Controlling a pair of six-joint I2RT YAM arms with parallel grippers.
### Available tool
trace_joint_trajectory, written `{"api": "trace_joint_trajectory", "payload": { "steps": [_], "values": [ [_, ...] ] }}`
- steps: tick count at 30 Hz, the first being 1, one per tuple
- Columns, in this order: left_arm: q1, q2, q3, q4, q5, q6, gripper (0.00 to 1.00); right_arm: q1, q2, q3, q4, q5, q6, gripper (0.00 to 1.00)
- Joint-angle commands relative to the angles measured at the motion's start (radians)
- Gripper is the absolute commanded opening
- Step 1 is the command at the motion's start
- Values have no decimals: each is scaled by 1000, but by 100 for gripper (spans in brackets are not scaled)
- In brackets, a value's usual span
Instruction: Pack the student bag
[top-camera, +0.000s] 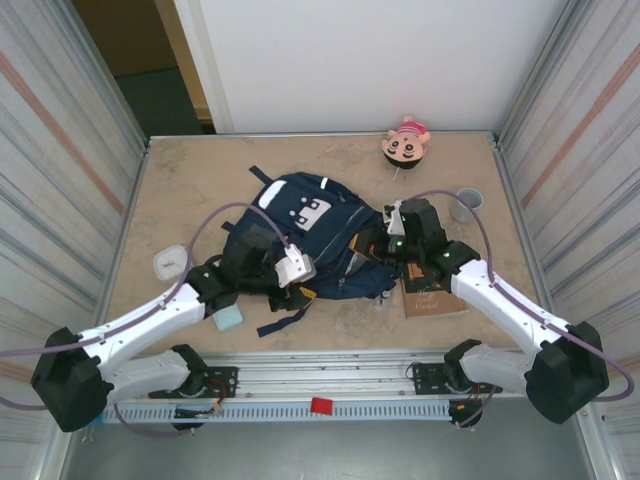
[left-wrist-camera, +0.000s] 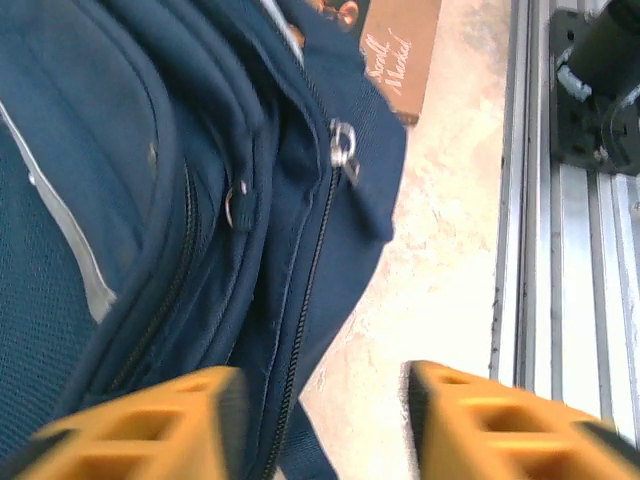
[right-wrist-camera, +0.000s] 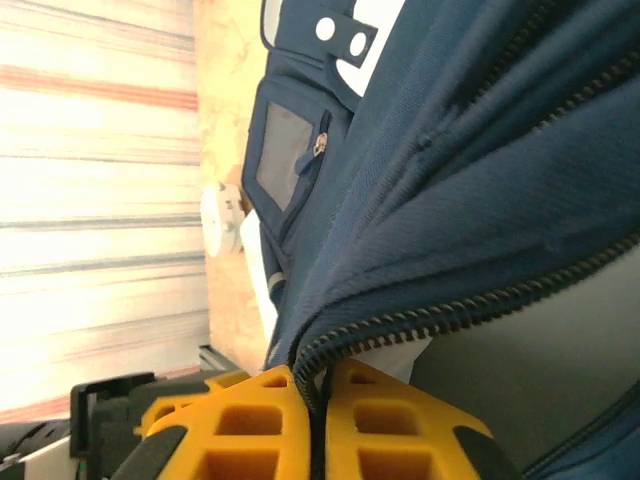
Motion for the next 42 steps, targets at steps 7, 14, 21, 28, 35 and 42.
{"api": "trace_joint_trajectory", "payload": {
  "steps": [7,14,21,28,35,42],
  "values": [
    [-61,68,240,-5,-179,-132,83,66,5,112,217,-49,-67,4],
    [-85,181,288,-3,-300,-210,86,114,22,151,276,-22,-62,9],
    [-96,162,246,66,-453,-251,24,135,-34,128,254,21,-140,25],
    [46,8,159,126,-217,-178,0,118,-226,-22,142,89,-536,77],
    [179,-89,113,160,93,-114,0,214,-145,-53,57,57,-1051,83],
    [204,-136,95,157,234,-76,0,321,114,35,124,110,-1289,81]
  ]
}}
